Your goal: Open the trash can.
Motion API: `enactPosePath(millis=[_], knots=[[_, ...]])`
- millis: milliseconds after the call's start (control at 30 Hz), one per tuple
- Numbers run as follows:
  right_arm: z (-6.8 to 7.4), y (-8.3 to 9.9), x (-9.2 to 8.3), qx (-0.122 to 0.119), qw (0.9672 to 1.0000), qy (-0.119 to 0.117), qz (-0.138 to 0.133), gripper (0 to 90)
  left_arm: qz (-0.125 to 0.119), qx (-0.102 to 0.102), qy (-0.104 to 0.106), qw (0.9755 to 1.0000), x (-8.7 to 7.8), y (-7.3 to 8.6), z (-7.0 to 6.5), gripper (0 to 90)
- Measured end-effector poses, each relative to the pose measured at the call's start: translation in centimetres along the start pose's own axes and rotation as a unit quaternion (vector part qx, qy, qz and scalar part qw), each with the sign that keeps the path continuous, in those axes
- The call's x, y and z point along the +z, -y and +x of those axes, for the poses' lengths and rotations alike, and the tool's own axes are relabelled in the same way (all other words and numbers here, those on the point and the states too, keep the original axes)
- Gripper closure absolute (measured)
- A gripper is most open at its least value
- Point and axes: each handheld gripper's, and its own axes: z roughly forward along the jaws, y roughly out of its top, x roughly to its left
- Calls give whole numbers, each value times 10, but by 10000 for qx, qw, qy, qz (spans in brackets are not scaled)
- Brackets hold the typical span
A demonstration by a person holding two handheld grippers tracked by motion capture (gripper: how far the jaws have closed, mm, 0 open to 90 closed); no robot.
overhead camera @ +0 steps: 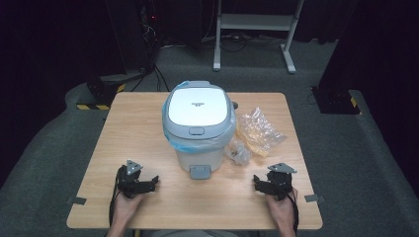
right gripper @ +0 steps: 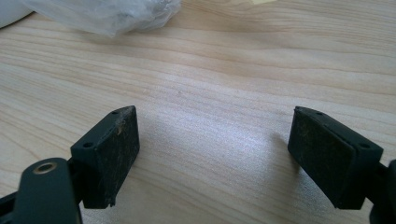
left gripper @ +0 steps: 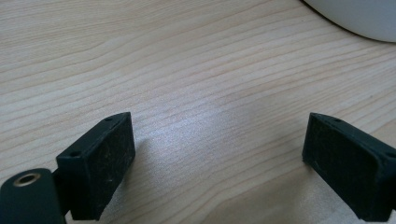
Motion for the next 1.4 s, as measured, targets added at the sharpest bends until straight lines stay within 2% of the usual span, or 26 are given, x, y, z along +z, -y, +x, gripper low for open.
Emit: enactPosePath(millis=[200, 500, 700, 1200, 1400], knots=[[0, 0, 0, 2, 10000, 1, -1, 163, -39, 6, 56, 10000, -2, 1, 0, 145], [0, 0, 0, 2, 10000, 1, -1, 164, -48, -41, 35, 10000, -3, 1, 1, 162], [0, 0, 0, 4, 10000, 4, -5, 166, -60, -27, 167, 9998, -4, 1, 0, 163], [0, 0, 0, 8, 10000, 8, -9, 168, -185, -50, 354, 9992, -8, -2, -9, 193], [0, 0, 0, 6, 10000, 3, -5, 168, -243, 29, 438, 9987, -10, -6, -16, 200]])
